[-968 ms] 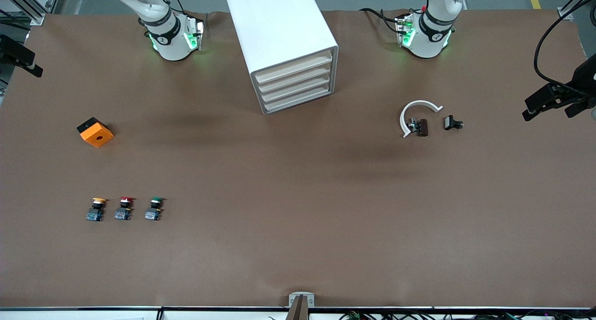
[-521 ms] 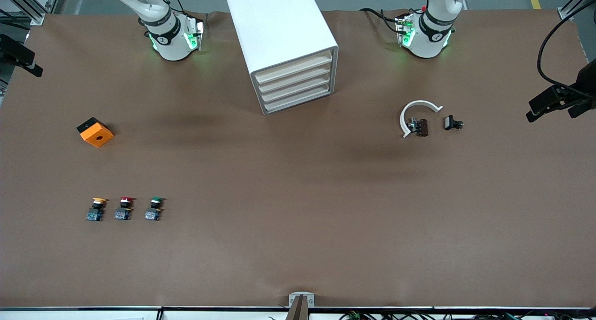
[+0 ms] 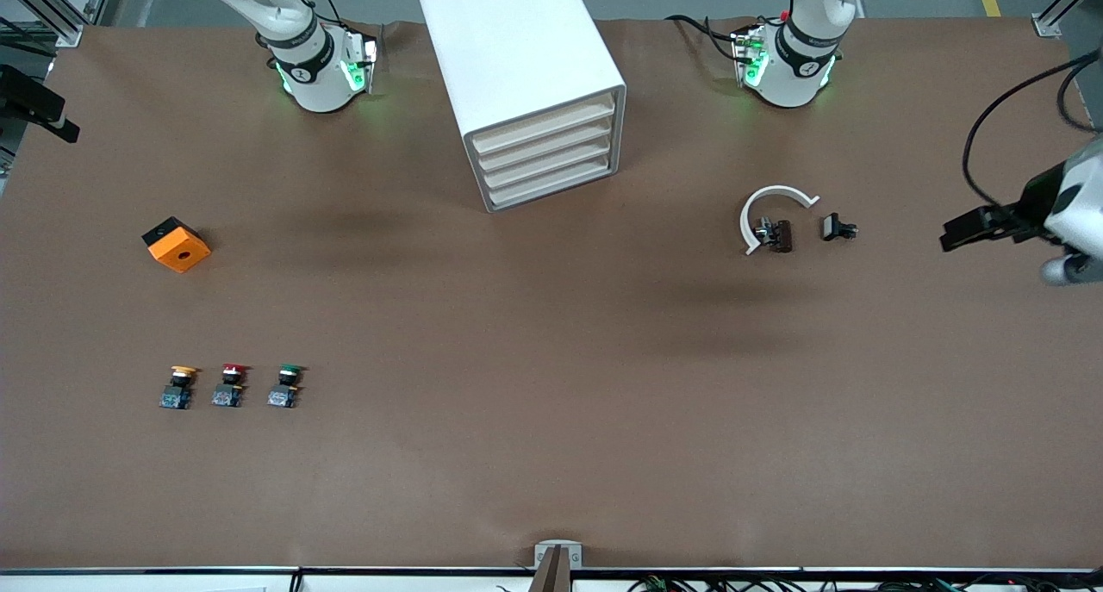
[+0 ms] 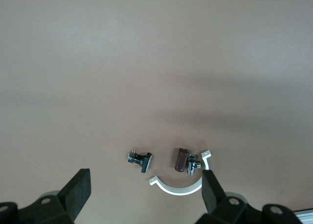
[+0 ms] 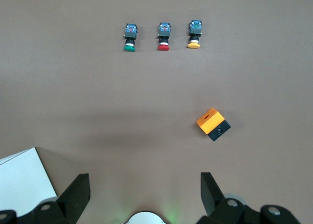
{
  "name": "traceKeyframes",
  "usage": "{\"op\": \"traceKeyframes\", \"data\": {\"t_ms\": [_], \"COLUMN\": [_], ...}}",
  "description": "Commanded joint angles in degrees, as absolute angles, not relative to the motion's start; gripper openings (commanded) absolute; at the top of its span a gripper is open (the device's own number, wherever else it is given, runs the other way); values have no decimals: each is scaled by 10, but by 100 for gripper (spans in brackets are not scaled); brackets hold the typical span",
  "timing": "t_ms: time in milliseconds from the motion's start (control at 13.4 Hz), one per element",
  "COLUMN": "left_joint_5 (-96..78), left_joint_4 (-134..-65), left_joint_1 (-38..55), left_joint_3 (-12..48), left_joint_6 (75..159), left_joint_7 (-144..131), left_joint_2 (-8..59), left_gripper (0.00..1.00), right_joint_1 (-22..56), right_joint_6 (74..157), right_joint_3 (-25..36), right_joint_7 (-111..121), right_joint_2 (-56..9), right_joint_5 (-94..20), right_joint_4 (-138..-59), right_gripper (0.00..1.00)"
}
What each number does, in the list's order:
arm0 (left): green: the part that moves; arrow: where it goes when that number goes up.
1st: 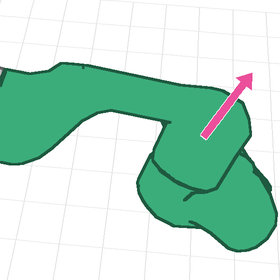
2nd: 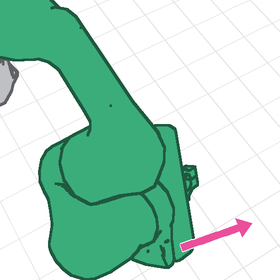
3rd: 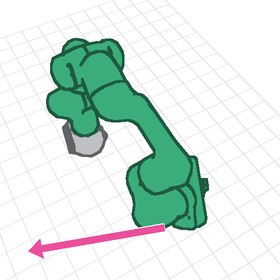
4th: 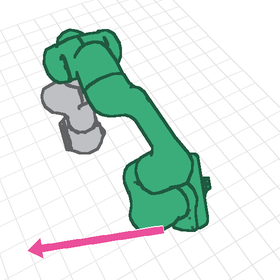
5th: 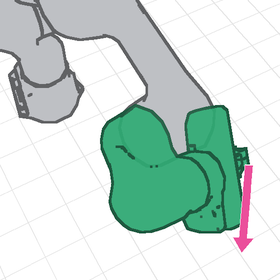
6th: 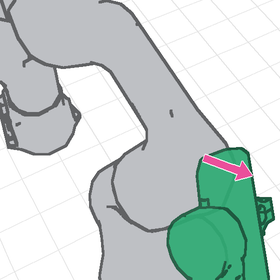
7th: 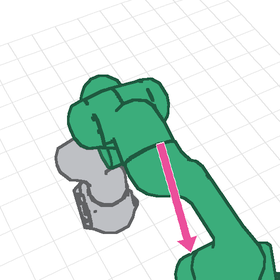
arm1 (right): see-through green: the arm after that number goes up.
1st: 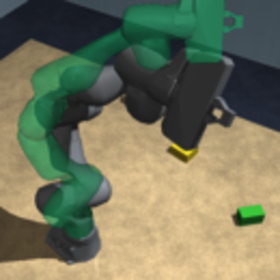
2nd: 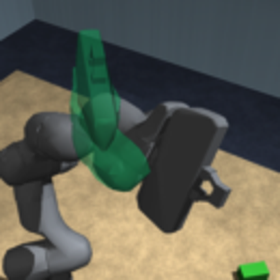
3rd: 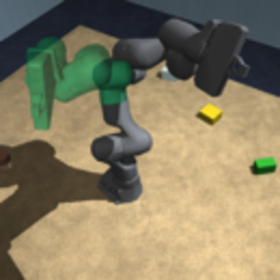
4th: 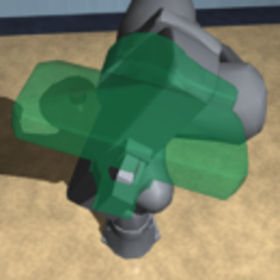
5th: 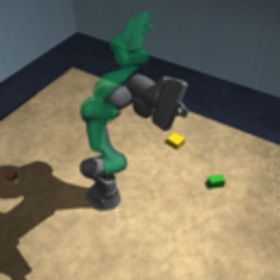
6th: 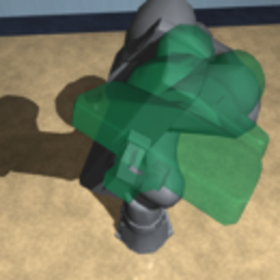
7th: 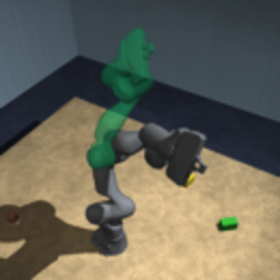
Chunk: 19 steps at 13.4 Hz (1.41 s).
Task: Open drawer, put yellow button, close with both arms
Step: 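Move the left gripper toward the front of the white drawer cabinet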
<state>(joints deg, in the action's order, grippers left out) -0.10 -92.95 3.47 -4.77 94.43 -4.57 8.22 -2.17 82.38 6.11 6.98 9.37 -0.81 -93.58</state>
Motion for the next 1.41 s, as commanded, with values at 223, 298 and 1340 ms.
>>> {"op": "traceKeyframes", "data": {"t_ms": [223, 298, 1340], "left_joint_5": [-58, -61, -201], "left_joint_4": [-918, -917, -860], "left_joint_1": [39, 48, 223], "left_joint_3": [-47, -46, -45], "left_joint_6": [997, 1007, 877], "left_joint_7": [-61, -89, -599], "left_joint_2": [161, 172, 254], "left_gripper": [100, 100, 100], "right_joint_1": [-20, -20, -20], "right_joint_6": [824, 824, 824], "right_joint_3": [62, 62, 62], "right_joint_7": [59, 59, 60], "right_joint_2": [110, 110, 107], "right_joint_5": [-11, -11, -11], "right_joint_4": [-948, -949, -943], "right_gripper": [100, 100, 100]}}
